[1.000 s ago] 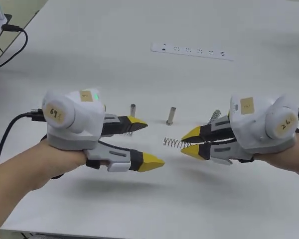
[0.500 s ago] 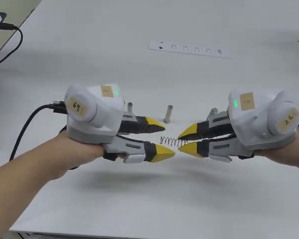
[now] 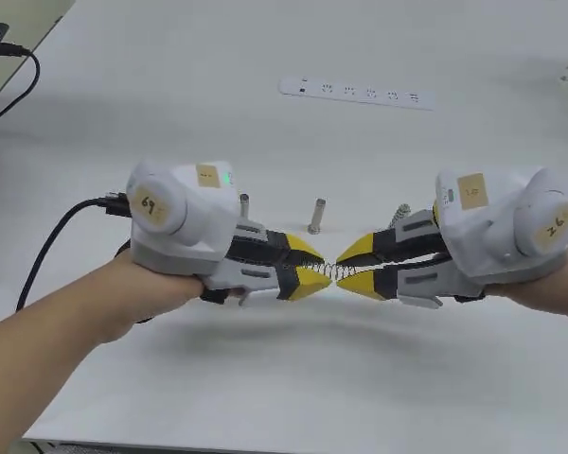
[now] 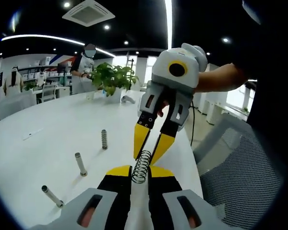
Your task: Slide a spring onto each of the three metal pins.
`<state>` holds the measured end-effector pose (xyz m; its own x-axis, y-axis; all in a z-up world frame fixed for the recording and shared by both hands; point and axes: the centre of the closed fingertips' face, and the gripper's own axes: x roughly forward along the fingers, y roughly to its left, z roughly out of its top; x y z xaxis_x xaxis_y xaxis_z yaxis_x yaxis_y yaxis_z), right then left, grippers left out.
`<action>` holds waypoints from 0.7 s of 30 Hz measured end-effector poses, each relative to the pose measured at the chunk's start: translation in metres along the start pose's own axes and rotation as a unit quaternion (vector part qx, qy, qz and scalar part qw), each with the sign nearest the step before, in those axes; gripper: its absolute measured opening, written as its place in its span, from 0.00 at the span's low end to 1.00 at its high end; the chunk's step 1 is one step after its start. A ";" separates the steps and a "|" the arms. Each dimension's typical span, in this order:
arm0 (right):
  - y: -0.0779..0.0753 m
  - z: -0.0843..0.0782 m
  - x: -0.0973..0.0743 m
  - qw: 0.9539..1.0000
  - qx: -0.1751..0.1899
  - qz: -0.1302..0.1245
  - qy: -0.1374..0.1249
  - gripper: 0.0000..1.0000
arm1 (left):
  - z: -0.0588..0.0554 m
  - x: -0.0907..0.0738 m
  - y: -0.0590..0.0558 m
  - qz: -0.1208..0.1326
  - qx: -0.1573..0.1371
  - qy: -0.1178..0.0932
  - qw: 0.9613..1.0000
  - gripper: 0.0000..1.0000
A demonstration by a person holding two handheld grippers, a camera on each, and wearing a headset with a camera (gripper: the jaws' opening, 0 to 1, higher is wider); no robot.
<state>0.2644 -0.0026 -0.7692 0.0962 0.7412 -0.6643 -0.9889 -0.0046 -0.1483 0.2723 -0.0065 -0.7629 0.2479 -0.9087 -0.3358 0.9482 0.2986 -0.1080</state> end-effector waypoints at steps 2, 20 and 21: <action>0.001 0.001 -0.001 1.000 0.002 0.002 -0.002 0.08 | 0.001 0.000 -0.002 -0.004 0.002 0.000 1.000 0.04; 0.007 0.002 0.000 1.000 0.010 0.007 -0.007 0.08 | 0.002 -0.003 -0.010 -0.021 0.014 0.008 1.000 0.03; 0.007 0.002 0.000 1.000 0.011 0.008 -0.007 0.08 | 0.002 -0.003 -0.010 -0.021 0.014 0.008 1.000 0.02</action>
<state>0.2574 -0.0013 -0.7687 0.0795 0.7512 -0.6553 -0.9926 -0.0011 -0.1217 0.2627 -0.0075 -0.7589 0.2046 -0.9154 -0.3467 0.9631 0.2516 -0.0958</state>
